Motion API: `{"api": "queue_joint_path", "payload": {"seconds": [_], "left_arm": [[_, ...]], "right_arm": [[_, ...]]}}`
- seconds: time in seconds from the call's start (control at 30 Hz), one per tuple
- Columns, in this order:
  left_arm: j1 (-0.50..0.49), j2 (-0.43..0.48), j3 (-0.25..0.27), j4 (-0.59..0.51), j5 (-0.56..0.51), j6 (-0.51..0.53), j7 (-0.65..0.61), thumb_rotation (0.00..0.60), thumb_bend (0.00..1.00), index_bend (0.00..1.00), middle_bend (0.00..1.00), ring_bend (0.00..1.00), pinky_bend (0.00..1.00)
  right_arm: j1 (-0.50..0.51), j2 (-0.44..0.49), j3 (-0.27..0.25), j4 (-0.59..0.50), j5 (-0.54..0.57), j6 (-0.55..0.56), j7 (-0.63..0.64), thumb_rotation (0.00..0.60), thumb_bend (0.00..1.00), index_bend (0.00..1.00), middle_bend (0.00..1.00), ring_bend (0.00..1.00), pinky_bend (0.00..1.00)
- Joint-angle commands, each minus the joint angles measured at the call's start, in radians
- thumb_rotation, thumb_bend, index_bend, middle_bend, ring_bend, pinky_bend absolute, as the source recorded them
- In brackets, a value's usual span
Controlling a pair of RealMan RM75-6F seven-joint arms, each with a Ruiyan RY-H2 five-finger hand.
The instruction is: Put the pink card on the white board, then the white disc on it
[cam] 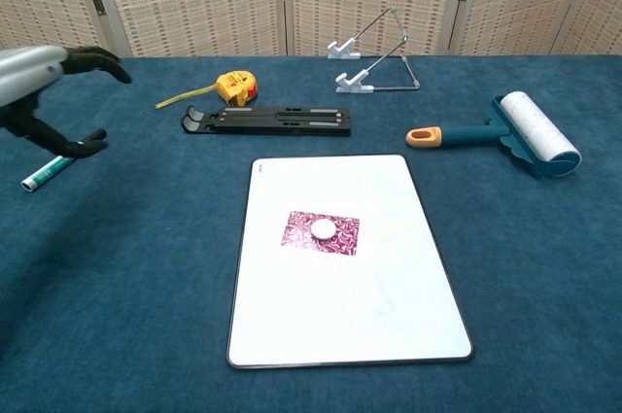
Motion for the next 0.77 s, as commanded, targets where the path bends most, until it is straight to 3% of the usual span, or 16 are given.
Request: {"api": "queue_joint_path", "payload": {"seconds": [0.03, 0.37, 0.77], "left_arm": [[0.079, 0.052, 0.044, 0.018, 0.047, 0.063, -0.057, 0.600, 0.36, 0.23, 0.10, 0.04, 0.00], [0.232, 0.170, 0.118, -0.072, 0.120, 0.131, -0.110, 0.600, 0.36, 0.23, 0.10, 0.05, 0.00], [0.317, 0.183, 0.118, -0.092, 0.188, 0.155, -0.140, 0.600, 0.36, 0.22, 0.10, 0.05, 0.00]], "right_arm": [[0.005, 0.002, 0.002, -0.004, -0.006, 0.002, 0.004, 0.600, 0.37, 0.11, 0.11, 0.09, 0.00], [0.016, -0.005, -0.004, -0.019, -0.022, -0.001, -0.001, 0.600, 0.37, 0.11, 0.11, 0.09, 0.00], [0.013, -0.021, -0.013, -0.031, -0.019, -0.001, -0.030, 0.600, 0.37, 0.11, 0.11, 0.09, 0.00]]}}
